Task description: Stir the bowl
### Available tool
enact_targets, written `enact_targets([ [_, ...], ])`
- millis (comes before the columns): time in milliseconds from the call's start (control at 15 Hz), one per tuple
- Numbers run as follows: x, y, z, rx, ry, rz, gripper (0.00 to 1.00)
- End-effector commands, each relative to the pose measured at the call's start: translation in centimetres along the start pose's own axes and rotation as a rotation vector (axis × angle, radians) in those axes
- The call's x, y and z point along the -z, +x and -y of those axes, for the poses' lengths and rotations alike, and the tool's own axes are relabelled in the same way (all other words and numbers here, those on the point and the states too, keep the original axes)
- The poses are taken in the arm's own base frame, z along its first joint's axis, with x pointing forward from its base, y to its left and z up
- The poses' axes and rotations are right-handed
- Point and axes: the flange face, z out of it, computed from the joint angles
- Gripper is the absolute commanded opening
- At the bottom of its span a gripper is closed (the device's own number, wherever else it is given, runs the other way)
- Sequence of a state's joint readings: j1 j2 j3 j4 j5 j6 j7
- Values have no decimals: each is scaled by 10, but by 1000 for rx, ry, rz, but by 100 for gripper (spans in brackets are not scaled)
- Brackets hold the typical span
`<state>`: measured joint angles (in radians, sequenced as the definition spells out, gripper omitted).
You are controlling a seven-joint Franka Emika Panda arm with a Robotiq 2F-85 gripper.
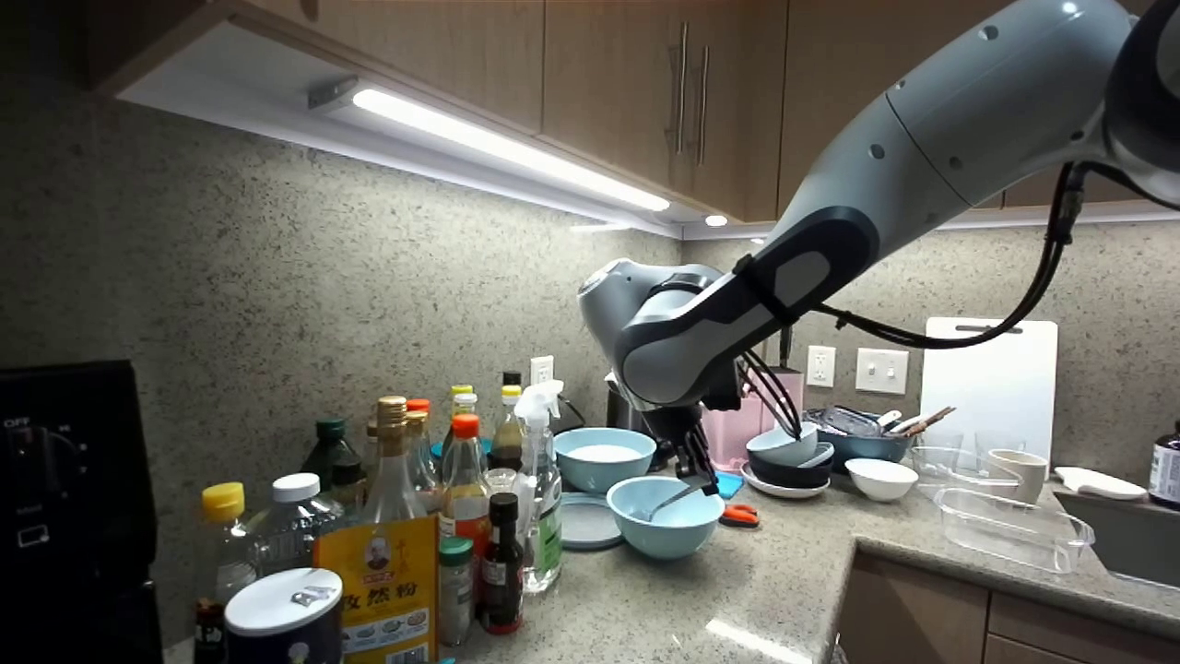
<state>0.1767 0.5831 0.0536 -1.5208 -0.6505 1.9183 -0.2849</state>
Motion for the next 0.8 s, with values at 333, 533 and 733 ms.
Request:
enact_targets([
  [333,18,-15,-50,-62,-107,119,4],
  [533,11,-32,-61,-95,-75,169,4],
  [733,-3,-43,-65,-111,-30,195,4],
])
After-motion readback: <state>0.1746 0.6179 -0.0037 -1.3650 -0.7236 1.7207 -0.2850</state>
